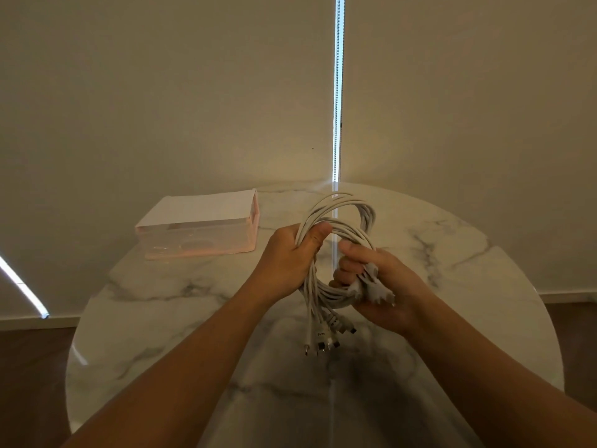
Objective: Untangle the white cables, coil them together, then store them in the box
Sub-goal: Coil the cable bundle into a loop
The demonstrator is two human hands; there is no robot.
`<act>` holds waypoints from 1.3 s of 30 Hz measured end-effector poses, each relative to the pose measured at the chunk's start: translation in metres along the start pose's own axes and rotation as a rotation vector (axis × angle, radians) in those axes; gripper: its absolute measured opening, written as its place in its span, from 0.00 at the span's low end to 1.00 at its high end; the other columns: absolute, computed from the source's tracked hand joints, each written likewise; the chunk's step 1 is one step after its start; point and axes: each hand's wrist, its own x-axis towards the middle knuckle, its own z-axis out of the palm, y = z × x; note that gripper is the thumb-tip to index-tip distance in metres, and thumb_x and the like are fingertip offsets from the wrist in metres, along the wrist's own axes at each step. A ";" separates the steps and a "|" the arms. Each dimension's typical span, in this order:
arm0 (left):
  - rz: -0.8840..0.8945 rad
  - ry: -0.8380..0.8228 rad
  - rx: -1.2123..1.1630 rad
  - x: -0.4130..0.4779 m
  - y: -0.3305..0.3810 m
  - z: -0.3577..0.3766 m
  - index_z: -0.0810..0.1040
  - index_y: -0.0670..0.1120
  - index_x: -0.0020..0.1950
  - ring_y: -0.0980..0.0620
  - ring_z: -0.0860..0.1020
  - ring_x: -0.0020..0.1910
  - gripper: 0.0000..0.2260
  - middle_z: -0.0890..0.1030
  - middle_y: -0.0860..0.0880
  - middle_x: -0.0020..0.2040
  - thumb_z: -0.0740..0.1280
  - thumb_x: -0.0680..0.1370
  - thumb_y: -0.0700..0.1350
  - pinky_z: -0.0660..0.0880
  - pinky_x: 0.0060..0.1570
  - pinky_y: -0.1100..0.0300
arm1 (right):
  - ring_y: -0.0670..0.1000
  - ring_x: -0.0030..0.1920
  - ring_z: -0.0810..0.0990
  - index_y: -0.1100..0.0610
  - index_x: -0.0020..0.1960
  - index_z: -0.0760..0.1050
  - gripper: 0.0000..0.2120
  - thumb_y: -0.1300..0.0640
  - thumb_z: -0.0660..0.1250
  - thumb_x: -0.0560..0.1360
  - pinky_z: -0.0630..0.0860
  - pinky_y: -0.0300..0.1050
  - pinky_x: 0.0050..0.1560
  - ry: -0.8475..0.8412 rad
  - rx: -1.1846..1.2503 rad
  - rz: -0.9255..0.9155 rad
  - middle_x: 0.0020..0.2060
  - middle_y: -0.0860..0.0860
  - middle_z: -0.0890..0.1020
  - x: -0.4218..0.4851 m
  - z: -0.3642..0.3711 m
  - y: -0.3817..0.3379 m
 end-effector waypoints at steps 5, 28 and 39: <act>-0.016 0.042 0.001 -0.003 0.004 0.003 0.75 0.47 0.35 0.48 0.75 0.32 0.23 0.75 0.45 0.31 0.59 0.72 0.66 0.76 0.39 0.46 | 0.51 0.32 0.75 0.63 0.59 0.76 0.15 0.67 0.69 0.72 0.76 0.46 0.39 0.119 -0.217 -0.063 0.33 0.54 0.77 0.001 -0.001 -0.001; 0.235 0.325 0.251 0.002 -0.010 0.019 0.75 0.44 0.40 0.56 0.71 0.28 0.14 0.75 0.50 0.31 0.67 0.77 0.53 0.69 0.29 0.69 | 0.55 0.28 0.82 0.66 0.43 0.78 0.12 0.57 0.74 0.71 0.84 0.49 0.35 0.536 -1.129 0.053 0.30 0.60 0.81 0.021 0.005 -0.008; -0.038 0.118 -0.144 -0.003 -0.003 0.027 0.74 0.43 0.38 0.46 0.74 0.25 0.16 0.75 0.44 0.27 0.65 0.79 0.53 0.72 0.26 0.58 | 0.61 0.34 0.83 0.71 0.45 0.78 0.11 0.61 0.66 0.77 0.82 0.49 0.41 0.421 -1.228 0.226 0.37 0.65 0.84 0.011 0.007 -0.019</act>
